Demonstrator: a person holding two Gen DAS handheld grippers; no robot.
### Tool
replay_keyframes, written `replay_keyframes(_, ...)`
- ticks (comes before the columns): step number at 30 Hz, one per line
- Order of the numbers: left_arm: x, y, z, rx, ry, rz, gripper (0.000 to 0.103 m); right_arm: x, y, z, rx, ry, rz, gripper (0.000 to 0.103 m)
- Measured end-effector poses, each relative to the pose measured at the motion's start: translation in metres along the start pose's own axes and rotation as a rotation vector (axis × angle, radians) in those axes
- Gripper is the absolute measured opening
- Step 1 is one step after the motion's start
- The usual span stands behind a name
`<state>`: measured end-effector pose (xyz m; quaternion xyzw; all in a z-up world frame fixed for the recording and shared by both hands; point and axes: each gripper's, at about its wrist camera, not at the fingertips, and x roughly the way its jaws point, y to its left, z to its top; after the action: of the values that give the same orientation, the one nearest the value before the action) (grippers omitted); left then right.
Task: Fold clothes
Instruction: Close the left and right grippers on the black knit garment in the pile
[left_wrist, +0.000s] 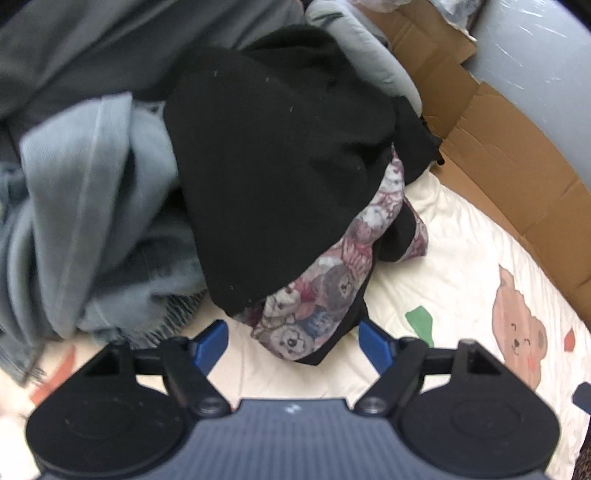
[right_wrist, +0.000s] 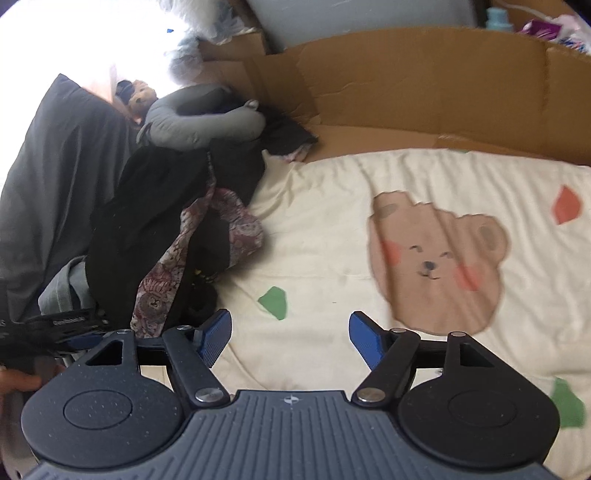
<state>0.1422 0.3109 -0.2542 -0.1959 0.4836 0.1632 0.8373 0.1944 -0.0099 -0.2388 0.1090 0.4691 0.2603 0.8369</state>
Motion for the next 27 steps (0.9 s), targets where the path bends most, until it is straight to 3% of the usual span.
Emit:
replay_keyframes(9, 0.034, 0.008, -0.035, -0.067, -0.022, -0.013, 0.082, 0.061, 0.007, -0.005, -0.061, 0.036, 0.141, 0.074)
replay_keyframes(16, 0.058, 0.01, -0.049, -0.105, -0.057, -0.021, 0.085, 0.098, 0.012, -0.007, -0.03, 0.042, 0.231, 0.074)
replay_keyframes(19, 0.062, 0.014, -0.051, -0.129, -0.091, -0.023, 0.076, 0.114, 0.016, -0.008, -0.006, 0.04, 0.258, 0.074)
replay_keyframes(21, 0.059, 0.016, -0.051, -0.137, -0.113, -0.031, 0.054, 0.121, 0.023, -0.009, -0.019, 0.042, 0.274, 0.074)
replay_keyframes(25, 0.042, 0.018, -0.051, -0.115, -0.174, -0.038, 0.044, 0.131, 0.034, -0.006, -0.057, 0.047, 0.285, 0.074)
replay_keyframes(27, 0.035, 0.023, -0.053, -0.125, -0.2, -0.043, 0.033, 0.137, 0.039, -0.003, -0.056, 0.046, 0.302, 0.074)
